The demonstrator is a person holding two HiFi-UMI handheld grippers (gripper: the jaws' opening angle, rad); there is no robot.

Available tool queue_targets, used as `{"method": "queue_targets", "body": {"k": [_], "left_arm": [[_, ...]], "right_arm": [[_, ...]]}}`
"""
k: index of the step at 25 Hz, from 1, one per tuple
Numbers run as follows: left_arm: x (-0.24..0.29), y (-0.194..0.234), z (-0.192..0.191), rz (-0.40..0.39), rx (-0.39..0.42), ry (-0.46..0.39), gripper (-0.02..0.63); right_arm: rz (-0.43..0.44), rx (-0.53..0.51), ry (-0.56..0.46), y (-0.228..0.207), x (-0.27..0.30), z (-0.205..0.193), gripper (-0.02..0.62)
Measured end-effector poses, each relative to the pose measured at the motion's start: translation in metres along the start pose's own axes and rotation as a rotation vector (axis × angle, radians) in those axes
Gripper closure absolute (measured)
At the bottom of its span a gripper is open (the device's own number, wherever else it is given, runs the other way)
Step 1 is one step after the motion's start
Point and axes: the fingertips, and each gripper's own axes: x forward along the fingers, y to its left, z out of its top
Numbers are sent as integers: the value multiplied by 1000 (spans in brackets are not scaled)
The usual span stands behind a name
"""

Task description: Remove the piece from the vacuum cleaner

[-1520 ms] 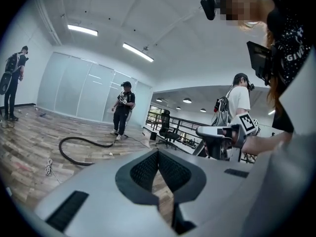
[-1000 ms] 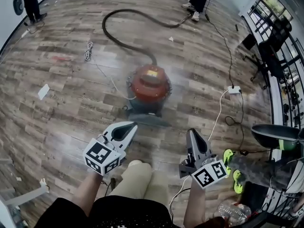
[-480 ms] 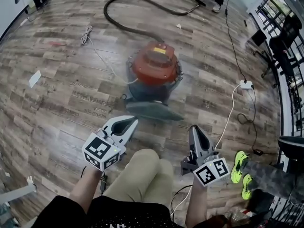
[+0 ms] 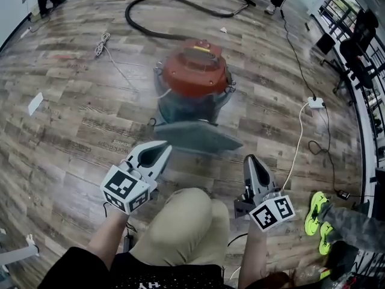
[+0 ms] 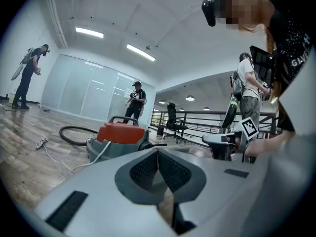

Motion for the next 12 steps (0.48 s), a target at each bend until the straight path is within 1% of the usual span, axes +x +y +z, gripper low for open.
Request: {"method": "queue_targets", "body": {"k": [2, 3, 4, 5, 6, 7, 9, 12], "left_arm": [[0, 8, -6, 12, 16, -12, 597], [1, 13, -9, 28, 30, -16, 597], [1, 17, -10, 48, 48, -23, 597], [1, 22, -11, 65, 63, -33, 563], [1, 25, -11, 75, 72, -43, 452], [2, 30, -12, 78, 75, -48, 385], [6, 41, -14, 79, 79, -37, 351], [15, 57, -24, 91, 108, 26, 350]], "right_arm": [[-10, -31, 18, -10, 4, -12, 584], [-10, -43, 38, -14, 7, -19, 565], [-7, -53, 62, -19, 11, -26, 507], [-1, -62, 83, -23, 15, -32, 451], [3, -71, 99, -27, 20, -37, 396], [7, -80, 110, -30, 24, -41, 347], [21, -85, 125, -37, 35, -48, 322], [47, -86, 118, -44, 51, -50, 319]]}}
